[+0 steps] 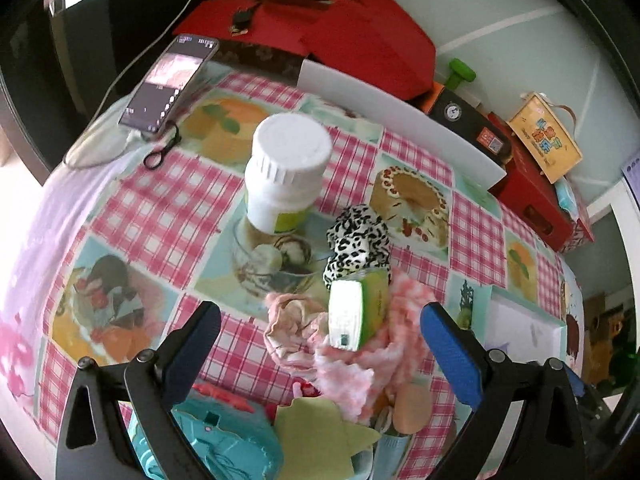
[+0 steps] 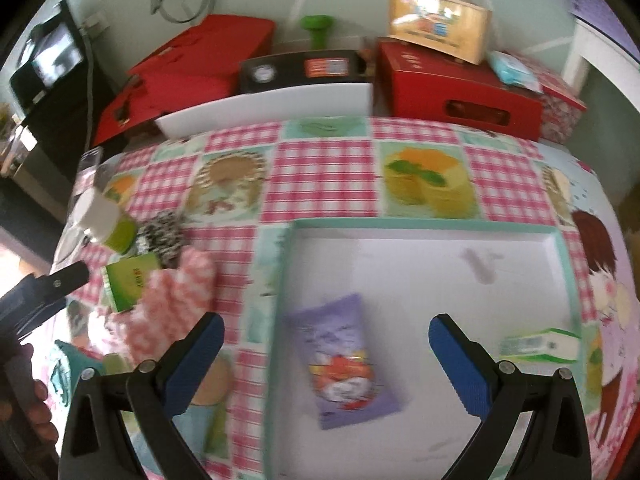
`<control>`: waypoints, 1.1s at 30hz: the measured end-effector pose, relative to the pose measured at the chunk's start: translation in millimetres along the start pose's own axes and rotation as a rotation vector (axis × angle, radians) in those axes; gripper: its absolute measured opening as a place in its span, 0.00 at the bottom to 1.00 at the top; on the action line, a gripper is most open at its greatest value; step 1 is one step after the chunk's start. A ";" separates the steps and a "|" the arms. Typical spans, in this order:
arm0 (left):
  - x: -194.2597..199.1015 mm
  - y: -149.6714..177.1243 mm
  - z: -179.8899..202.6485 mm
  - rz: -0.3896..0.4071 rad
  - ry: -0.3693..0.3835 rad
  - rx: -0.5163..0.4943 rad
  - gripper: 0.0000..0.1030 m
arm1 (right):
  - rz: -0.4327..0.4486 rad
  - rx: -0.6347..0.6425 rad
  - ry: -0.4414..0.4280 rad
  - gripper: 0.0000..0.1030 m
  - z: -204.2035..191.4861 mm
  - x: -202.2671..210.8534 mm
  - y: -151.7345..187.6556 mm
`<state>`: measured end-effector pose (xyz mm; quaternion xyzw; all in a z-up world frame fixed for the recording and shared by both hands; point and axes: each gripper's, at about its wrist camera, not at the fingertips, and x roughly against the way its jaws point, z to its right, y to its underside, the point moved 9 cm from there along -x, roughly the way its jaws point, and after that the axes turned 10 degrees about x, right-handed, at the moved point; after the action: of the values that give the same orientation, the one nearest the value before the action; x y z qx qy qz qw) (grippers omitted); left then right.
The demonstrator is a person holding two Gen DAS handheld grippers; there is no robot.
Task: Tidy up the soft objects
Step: 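Move both tools back toward the pile of soft items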
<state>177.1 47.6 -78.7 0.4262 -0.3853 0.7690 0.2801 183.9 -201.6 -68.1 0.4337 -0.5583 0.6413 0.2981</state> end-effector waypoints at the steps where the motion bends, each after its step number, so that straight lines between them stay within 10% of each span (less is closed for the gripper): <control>1: -0.9 0.6 -0.6 -0.005 0.003 0.002 0.97 | 0.000 0.014 -0.013 1.00 -8.5 -1.8 -1.0; 11: -8.8 4.0 -6.2 -0.027 -0.020 0.002 0.97 | -0.026 0.156 -0.156 1.00 -95.3 -33.7 -0.9; 26: -23.5 10.9 3.8 -0.074 0.039 0.023 0.96 | -0.041 0.168 -0.229 0.91 -124.7 -66.3 2.8; 33: -30.6 14.6 16.6 -0.086 0.066 -0.005 0.73 | -0.050 0.158 -0.257 0.77 -128.2 -75.1 8.3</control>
<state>188.0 22.7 -104.9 0.4164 -0.3590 0.7689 0.3265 181.6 -70.6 -138.7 0.5483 -0.5288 0.6146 0.2052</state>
